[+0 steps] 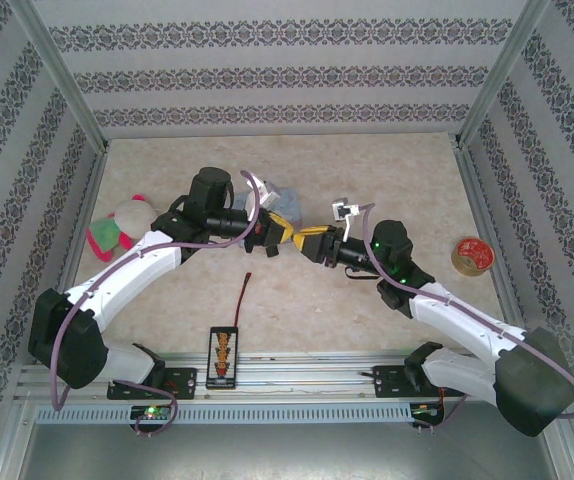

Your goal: Unlock the padlock with the key

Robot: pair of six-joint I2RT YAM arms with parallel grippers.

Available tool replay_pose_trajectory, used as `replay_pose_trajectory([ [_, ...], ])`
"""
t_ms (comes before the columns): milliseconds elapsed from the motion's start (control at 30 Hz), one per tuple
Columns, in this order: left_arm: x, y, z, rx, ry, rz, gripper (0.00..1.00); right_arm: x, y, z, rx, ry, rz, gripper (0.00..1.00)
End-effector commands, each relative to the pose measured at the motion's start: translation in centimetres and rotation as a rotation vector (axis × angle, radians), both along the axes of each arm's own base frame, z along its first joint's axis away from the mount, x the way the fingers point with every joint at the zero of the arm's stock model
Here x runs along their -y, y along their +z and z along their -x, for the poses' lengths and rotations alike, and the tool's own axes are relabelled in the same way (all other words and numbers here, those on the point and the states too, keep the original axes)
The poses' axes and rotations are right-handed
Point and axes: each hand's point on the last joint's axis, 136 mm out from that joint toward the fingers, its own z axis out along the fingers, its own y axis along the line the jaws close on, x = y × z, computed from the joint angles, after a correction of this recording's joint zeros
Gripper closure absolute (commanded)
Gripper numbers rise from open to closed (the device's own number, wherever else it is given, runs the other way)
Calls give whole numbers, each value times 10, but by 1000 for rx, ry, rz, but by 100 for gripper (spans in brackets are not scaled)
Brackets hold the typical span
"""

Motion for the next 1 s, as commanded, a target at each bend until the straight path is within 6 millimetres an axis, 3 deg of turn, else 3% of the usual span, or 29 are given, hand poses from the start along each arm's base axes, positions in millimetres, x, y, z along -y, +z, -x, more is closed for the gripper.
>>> replay_pose_trajectory([
  [0,3,22,7,52,-35,60,100,-2,12,2,43,35,-31,61],
  [500,4,27,2,50,-16,79,100,-5,13,6,44,65,-53,74],
  [767,4,31,4,53,-27,94,100,-5,9,4,38,62,-51,76],
  [967,5,31,6,49,-35,100,100,-3,11,5,42,61,-56,88],
])
